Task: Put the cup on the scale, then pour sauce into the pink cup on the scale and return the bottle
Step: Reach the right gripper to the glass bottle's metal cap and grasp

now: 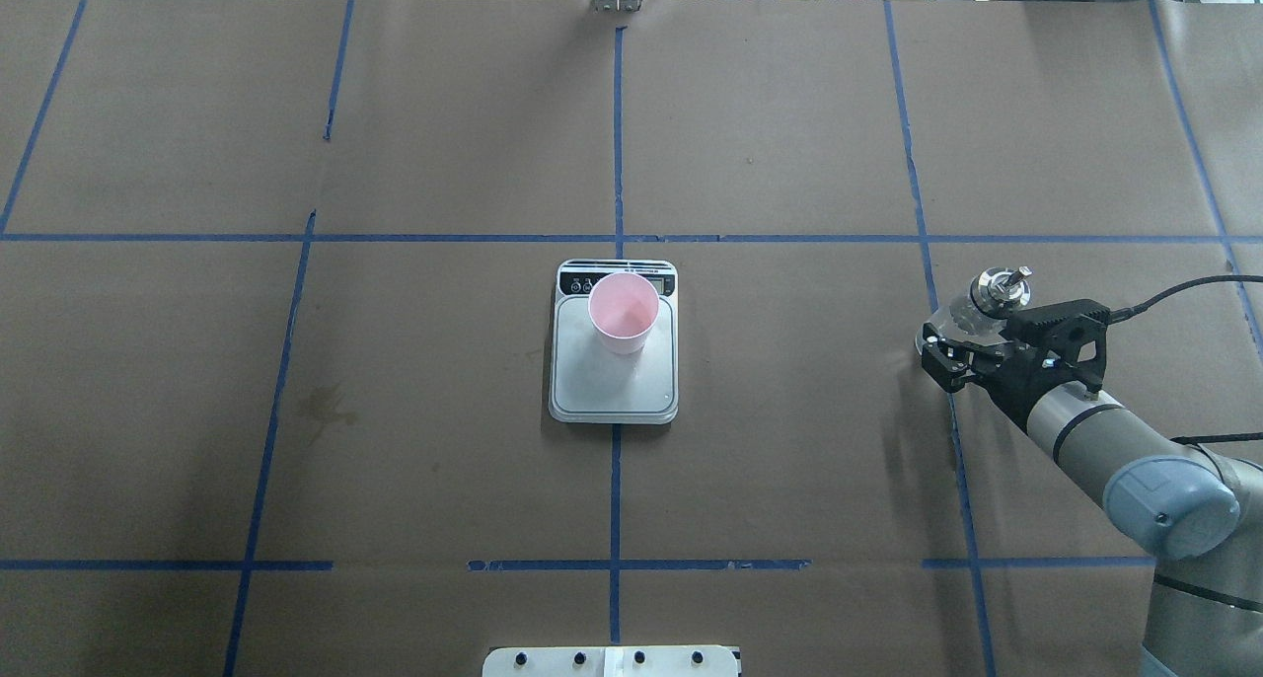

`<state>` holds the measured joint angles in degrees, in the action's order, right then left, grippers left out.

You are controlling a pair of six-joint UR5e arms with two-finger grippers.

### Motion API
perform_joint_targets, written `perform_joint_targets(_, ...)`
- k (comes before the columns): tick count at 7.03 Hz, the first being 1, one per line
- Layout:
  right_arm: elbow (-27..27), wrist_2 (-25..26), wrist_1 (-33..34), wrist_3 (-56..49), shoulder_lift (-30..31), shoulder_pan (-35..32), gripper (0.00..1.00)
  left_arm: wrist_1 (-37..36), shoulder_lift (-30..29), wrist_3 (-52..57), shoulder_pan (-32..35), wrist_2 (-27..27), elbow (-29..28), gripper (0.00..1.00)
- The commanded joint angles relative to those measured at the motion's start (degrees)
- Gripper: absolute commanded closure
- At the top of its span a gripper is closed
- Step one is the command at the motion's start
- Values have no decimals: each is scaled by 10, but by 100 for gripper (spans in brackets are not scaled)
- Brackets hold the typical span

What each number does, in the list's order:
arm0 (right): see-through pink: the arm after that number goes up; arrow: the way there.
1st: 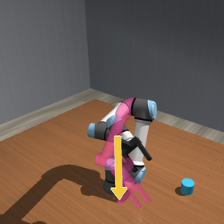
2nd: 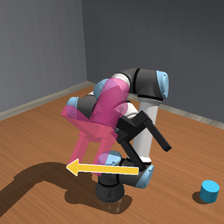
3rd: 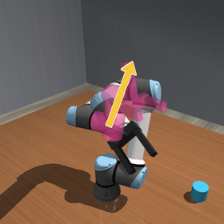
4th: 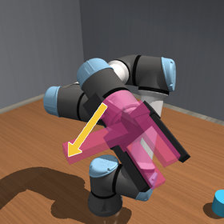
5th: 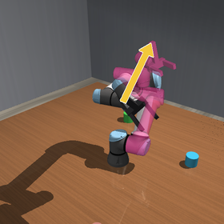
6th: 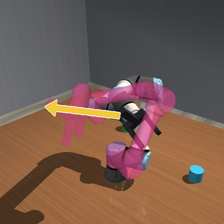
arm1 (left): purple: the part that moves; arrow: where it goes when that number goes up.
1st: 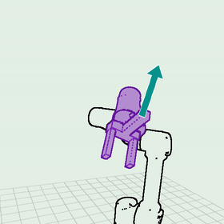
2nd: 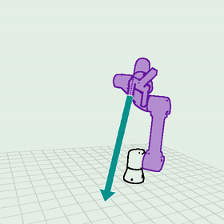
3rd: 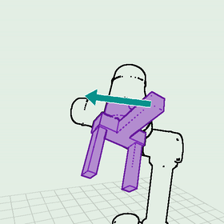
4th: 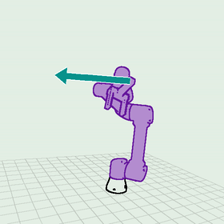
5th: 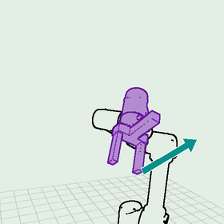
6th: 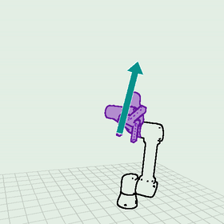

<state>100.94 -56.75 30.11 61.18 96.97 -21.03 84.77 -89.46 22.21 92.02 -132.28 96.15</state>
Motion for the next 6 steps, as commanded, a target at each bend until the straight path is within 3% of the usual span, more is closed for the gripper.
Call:
perform_joint_targets(1, 0, 25, -29, -16, 1, -2, 100, 0, 2, 1, 1, 0, 0, 0)
perform_joint_targets(4, 0, 68, -23, -65, -29, 0, 100, 0, 14, 2, 1, 0, 0, 0)
perform_joint_targets(6, -5, 53, 8, -112, -43, 1, 100, 0, 14, -1, 1, 1, -1, 0)
